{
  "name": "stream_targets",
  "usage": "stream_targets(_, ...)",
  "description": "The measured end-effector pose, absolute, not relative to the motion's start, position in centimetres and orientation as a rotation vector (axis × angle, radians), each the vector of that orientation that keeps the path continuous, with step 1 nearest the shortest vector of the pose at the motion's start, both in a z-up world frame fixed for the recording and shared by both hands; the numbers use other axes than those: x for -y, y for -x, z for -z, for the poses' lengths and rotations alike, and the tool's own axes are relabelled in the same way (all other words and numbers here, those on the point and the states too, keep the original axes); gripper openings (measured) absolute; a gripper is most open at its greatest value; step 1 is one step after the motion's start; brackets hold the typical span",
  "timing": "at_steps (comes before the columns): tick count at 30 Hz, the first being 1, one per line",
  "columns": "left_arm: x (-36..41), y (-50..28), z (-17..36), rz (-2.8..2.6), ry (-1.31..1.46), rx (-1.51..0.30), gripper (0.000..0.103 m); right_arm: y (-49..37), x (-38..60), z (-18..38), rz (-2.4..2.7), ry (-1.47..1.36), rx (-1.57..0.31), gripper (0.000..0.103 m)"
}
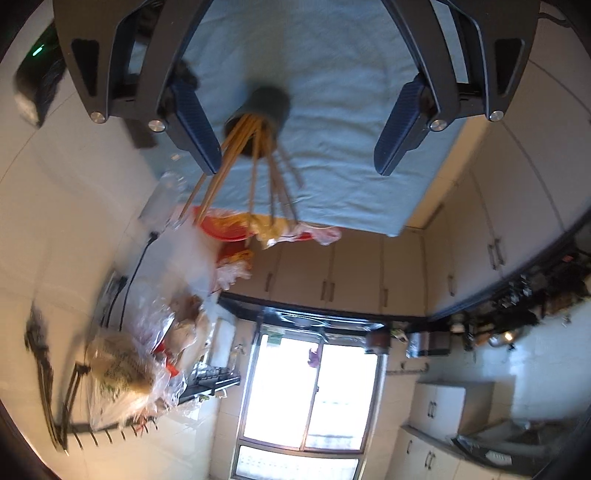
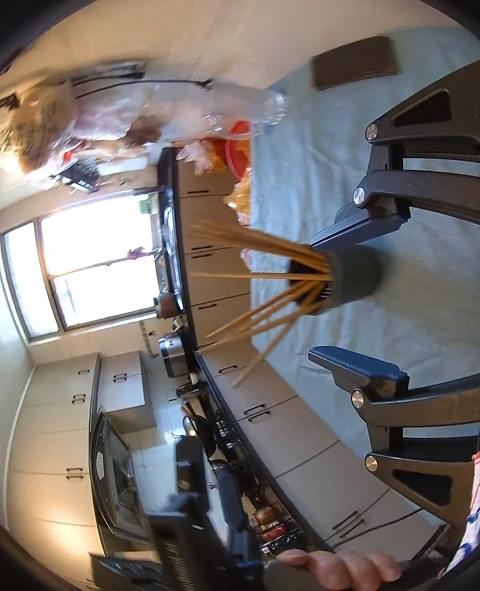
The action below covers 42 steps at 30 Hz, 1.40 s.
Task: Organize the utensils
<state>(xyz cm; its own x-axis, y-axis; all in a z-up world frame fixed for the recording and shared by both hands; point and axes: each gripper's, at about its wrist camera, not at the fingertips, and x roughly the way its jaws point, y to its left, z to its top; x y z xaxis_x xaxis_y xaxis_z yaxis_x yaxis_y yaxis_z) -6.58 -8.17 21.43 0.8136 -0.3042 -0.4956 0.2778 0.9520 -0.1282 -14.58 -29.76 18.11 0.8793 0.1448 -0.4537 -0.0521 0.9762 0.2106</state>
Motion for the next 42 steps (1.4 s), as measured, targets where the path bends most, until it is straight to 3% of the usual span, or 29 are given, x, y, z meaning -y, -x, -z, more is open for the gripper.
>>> stream_targets(14,5.5,13.9,-17.8,0.067,-0.053,-0.434,0.101,19.4,28.7,-14.5,0.001,-0.272,-0.595,0.063)
stream_targets(21,4.6,14.9,-16.1,0.024,-0.043,-0.435,0.102,20.7,27.7,-14.3,0.038,-0.247,-0.601,0.068)
stream_targets(42,7.7,14.7,-13.0,0.132,-0.104,-0.561,0.102,21.1,28.7,-13.8,0.169,-0.213,-0.625,0.07)
